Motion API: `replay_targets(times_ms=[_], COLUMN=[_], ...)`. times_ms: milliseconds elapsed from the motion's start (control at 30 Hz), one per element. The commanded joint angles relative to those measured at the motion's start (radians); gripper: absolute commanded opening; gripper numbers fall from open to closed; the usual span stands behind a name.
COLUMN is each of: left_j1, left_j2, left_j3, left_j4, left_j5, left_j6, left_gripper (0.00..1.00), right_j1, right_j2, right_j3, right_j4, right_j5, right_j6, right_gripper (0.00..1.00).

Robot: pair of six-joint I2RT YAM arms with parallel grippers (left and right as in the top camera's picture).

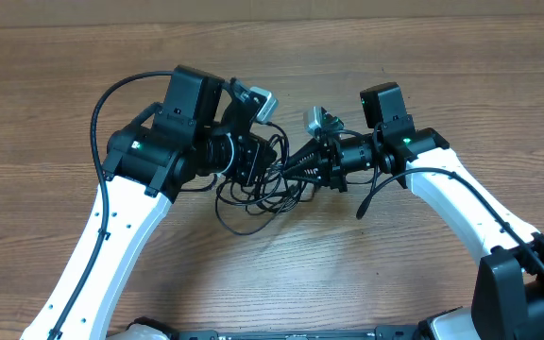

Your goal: Untangle cables

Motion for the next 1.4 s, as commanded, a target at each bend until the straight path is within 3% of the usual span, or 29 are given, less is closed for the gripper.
replay_targets(times_ms=[0, 367, 733, 900, 1033, 1167, 1267, 1367], left_j1=[0.005, 0.005, 0.005, 0.003, 0.002, 0.002, 0.002, 0.002], left_j2=[-0.003, -0.003, -0.001, 0.001, 0.002, 0.007, 0.021, 0.038], left_j3=[0.030, 0.030, 0.030, 0.030, 0.030, 0.030, 0.029, 0.029], left_j4=[0.010, 0.030, -0.043, -0.048, -0.058, -0.076, -0.095, -0.102], left_j5=[-0.069, -0.121, -0.201, -0.198, -0.196, -0.192, -0.190, -0.189], left_j6=[-0.055, -0.093, -0.093, -0.109, -0.168, -0.172, -0.172, -0.172], left_gripper=[0.04, 0.04, 0.08, 0.17, 0.36, 0.40, 0.53, 0.55], right_j1=[0.009, 0.009, -0.076, -0.125, -0.139, -0.140, -0.145, -0.147], right_j2=[-0.025, -0.025, -0.027, -0.028, -0.029, -0.029, -0.029, -0.029], right_j3=[0.023, 0.023, 0.024, 0.025, 0.025, 0.026, 0.033, 0.040], right_j4=[-0.019, -0.063, -0.051, -0.053, -0.043, -0.025, -0.019, 0.021], right_j5=[-0.031, -0.034, -0.337, -0.365, -0.365, -0.365, -0.365, -0.365], right_j6=[-0.010, 0.005, 0.113, 0.142, 0.163, 0.164, 0.182, 0.247], right_gripper=[0.10, 0.04, 0.04, 0.04, 0.04, 0.04, 0.04, 0.04])
